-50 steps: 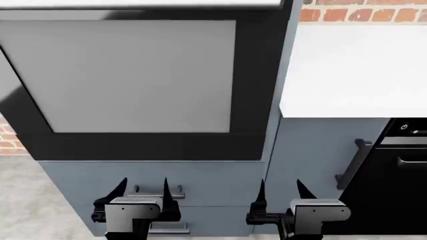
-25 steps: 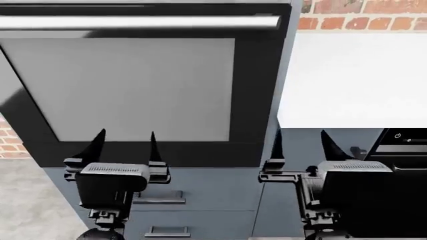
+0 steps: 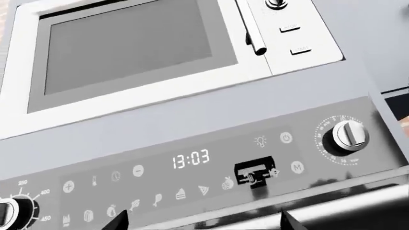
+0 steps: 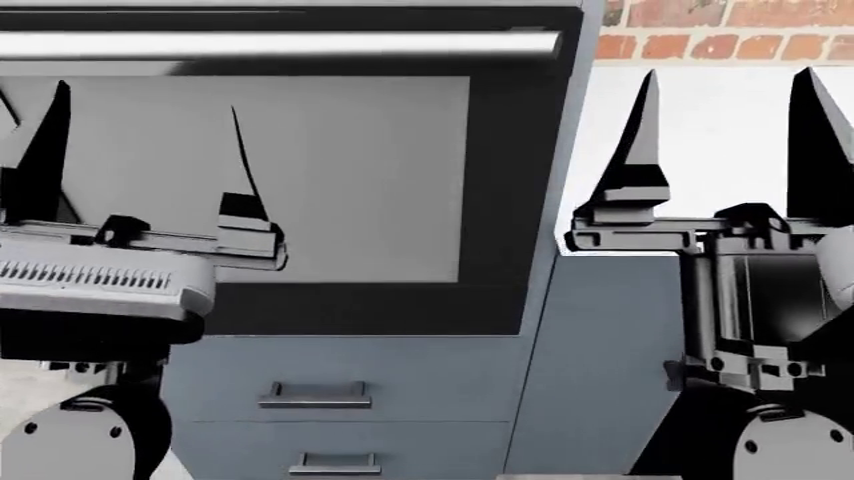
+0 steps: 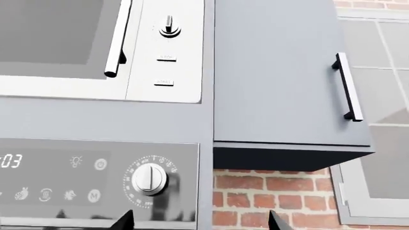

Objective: Open the microwave door

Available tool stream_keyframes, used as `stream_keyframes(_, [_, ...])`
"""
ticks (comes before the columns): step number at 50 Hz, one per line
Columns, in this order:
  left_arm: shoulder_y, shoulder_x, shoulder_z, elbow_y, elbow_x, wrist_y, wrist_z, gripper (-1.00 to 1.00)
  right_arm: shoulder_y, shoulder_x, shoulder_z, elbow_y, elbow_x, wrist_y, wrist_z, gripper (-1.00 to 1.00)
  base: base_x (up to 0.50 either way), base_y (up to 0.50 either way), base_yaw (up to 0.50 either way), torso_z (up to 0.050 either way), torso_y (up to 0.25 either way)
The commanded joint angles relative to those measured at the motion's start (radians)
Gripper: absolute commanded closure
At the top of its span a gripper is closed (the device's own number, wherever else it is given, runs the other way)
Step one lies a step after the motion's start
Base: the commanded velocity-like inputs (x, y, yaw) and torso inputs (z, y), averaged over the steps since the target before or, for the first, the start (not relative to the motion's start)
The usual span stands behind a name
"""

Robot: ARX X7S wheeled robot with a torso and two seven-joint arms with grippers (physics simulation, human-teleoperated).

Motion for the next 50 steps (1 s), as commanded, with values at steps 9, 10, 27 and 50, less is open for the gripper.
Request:
stream_keyframes(9, [-0.054, -0.04, -0.038, 0.098, -0.026, -0.053, 0.008, -1.0, 0.101, 0.019, -0.028, -0.088, 0.011, 0.092, 0.026, -1.0, 0.0, 0.0, 0.0, 0.05, 0.0])
stream_keyframes(10, [-0.052, -0.041, -0.038, 0.097, -0.027, -0.053, 0.008, -1.0, 0.099, 0.02, -0.029, -0.087, 0.011, 0.09, 0.026, -1.0, 0.0, 0.0, 0.0, 0.05, 0.0])
stream_keyframes(27, [-0.047, -0.04, -0.039, 0.079, -0.029, -0.039, -0.011, -1.0, 0.076, 0.029, -0.031, -0.067, 0.031, 0.067, 0.033, -1.0, 0.0, -0.22, 0.0, 0.021, 0.0])
stream_keyframes(50, [-0.048, -0.047, -0.044, 0.085, -0.045, -0.04, -0.025, -1.0, 0.088, 0.049, -0.069, -0.074, 0.03, 0.086, 0.048, -1.0, 0.14, -0.21, 0.0, 0.0, 0.0])
